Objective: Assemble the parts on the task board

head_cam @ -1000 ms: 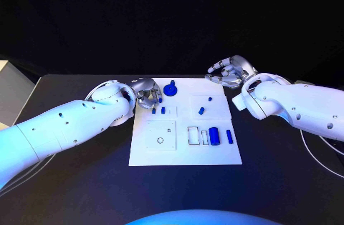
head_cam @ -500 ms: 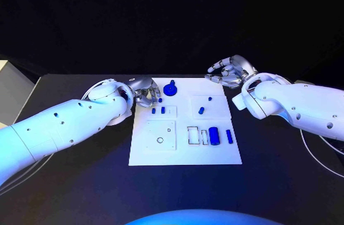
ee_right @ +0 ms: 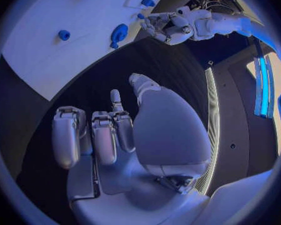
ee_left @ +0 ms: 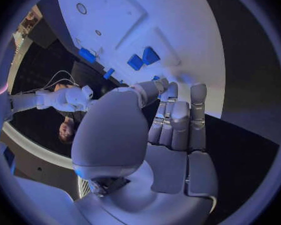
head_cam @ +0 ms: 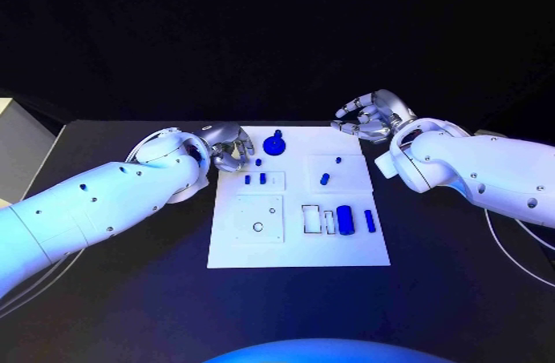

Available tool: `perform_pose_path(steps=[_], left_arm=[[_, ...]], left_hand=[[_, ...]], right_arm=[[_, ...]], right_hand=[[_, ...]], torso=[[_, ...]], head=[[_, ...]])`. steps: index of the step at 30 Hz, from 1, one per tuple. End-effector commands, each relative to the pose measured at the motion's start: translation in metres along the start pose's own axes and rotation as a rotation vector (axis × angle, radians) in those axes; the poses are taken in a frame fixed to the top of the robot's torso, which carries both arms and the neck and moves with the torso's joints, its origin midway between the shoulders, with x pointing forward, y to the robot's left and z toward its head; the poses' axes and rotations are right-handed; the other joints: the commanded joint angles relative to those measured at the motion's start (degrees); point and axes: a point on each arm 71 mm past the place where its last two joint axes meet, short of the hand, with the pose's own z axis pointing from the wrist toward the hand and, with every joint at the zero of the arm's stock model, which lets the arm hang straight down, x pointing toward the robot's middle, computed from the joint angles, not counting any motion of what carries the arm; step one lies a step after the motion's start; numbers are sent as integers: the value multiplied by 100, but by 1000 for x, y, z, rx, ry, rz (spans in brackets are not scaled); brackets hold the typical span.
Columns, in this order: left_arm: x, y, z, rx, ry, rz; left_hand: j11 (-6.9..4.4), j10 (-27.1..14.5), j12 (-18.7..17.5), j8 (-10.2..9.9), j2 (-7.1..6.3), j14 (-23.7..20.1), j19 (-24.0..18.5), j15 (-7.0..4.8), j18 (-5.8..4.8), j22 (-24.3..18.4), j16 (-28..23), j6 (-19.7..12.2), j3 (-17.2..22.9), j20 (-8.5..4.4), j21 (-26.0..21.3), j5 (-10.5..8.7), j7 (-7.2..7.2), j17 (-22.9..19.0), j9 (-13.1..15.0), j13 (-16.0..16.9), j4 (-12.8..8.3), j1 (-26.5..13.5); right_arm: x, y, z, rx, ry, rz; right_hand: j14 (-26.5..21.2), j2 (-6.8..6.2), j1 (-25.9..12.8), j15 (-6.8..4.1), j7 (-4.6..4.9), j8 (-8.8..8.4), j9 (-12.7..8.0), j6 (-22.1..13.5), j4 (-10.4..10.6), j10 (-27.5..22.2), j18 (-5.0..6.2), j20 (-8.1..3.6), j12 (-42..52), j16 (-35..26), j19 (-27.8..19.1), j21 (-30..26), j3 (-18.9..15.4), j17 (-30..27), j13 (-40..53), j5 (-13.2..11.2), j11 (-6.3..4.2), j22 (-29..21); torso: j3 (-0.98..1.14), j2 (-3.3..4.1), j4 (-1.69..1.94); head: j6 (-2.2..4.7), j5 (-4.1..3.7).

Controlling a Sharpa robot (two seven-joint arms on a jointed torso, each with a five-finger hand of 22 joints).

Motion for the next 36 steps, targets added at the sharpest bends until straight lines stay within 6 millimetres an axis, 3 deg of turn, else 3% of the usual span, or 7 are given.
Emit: perform_pose_path(steps=[1,4,8,12,18,25,36], left_arm=[[-8,4,-3,10,-69,-111],[-17,10,-8,8,-118,-230],[-30,24,-17,-1,-176,-478],[-35,35,-26,15,-203,-672],[-31,45,-44,70,-174,-923],[-27,49,-57,128,-169,-1065],[-27,58,-66,116,-209,-1180]], left_hand=[[84,-136,-115,-56,-11,-389,-247,39,83,-241,-262,30,26,16,-175,20,69,-680,-25,-7,6,-1],[137,-203,-151,-71,-28,-783,-348,85,85,-302,-575,85,1,63,-289,19,128,-1382,-43,-5,51,-53],[192,-257,-111,-100,-13,-1163,-455,131,85,-415,-950,132,-76,104,-476,15,179,-1981,-68,20,104,-80],[263,-468,-125,-141,22,-1435,-639,192,84,-562,-1378,135,-149,160,-734,15,234,-2200,-102,-8,125,-60],[306,-548,-46,-192,79,-1690,-839,248,78,-778,-1923,105,-322,222,-1096,14,281,-2476,-144,-39,172,-58],[316,-535,15,-194,149,-1733,-874,262,80,-880,-2144,143,-415,240,-1250,14,300,-2590,-157,-53,182,-20],[331,-548,32,-207,156,-1703,-848,271,81,-921,-2199,136,-471,246,-1301,15,328,-2620,-166,-62,203,-37]], right_arm=[[-1,-1,0,-12,12,-23],[-3,-2,-1,-25,22,-44],[-3,-2,-3,-63,64,-103],[-3,-3,-6,-102,115,-195],[2,-9,-12,-164,191,-444],[18,-23,-17,-162,242,-676],[33,-25,-16,-166,218,-769]], right_hand=[[569,-3,-1,-17,-11,27,9,-45,-25,32,-24,-42,-83,-9,285,-43,65,1440,1008,24,-5,616],[532,-45,133,-34,-13,50,21,-53,-91,-717,6,-47,-881,-81,231,-169,240,1297,265,-30,-20,504],[367,-225,328,-98,-42,101,45,-5,-156,-2488,196,-109,-4035,-462,-76,-1033,886,657,-2548,-83,-76,-277],[317,-372,395,-87,-49,106,67,69,-306,-2498,253,-113,-5565,-626,-140,-1412,1478,430,-3864,-161,-53,-588],[348,-404,271,-2,-16,23,66,182,-691,-2285,247,-57,-6966,-601,-53,-1445,1757,478,-5210,-416,46,-585],[324,-425,58,47,14,-120,19,172,-821,-2317,234,-15,-7458,-692,1,-1414,1698,325,-5714,-728,118,-544],[328,-410,27,53,14,-184,-6,166,-887,-2276,237,-1,-7550,-694,14,-1425,1616,313,-5865,-781,125,-549]], torso=[[7,1,-3],[7,1,-2],[10,-7,5],[-2,-12,10],[-8,-9,-9],[1,-18,10],[-9,-16,18]], head=[[39,-13],[74,-19],[131,-42],[185,-91],[261,-205],[277,-282],[299,-289]])
